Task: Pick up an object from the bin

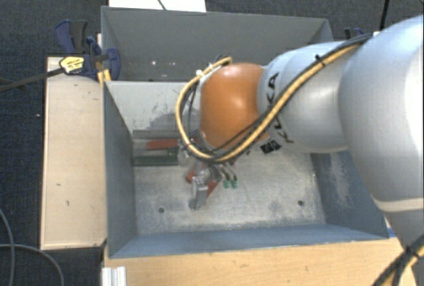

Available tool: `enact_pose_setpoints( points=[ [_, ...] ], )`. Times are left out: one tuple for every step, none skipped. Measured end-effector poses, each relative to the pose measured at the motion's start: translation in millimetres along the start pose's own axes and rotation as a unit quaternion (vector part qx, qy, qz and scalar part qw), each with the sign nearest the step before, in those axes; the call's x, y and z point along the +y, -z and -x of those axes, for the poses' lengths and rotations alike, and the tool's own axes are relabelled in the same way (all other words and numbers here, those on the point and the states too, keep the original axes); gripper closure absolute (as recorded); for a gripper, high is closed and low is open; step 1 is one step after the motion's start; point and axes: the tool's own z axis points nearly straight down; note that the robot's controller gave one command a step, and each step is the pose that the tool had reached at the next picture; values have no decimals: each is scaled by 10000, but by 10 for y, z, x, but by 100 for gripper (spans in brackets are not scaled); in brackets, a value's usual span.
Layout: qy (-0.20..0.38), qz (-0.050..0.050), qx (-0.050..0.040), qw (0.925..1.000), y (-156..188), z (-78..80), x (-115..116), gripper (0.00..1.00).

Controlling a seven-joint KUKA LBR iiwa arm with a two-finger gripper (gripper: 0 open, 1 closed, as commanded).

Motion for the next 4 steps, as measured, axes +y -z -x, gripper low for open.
enact_pose_setpoints(
  points=[
    [639, 4, 35, 9980, -405, 52, -274, 0],
    [1471, 3, 13, 9891, -409, 383, -453, 100],
    [1461, 4, 15, 9893, -408, 382, -453, 100],
    [1569, 18, 9, 9876, 808, 87, -40, 100]
  ],
)
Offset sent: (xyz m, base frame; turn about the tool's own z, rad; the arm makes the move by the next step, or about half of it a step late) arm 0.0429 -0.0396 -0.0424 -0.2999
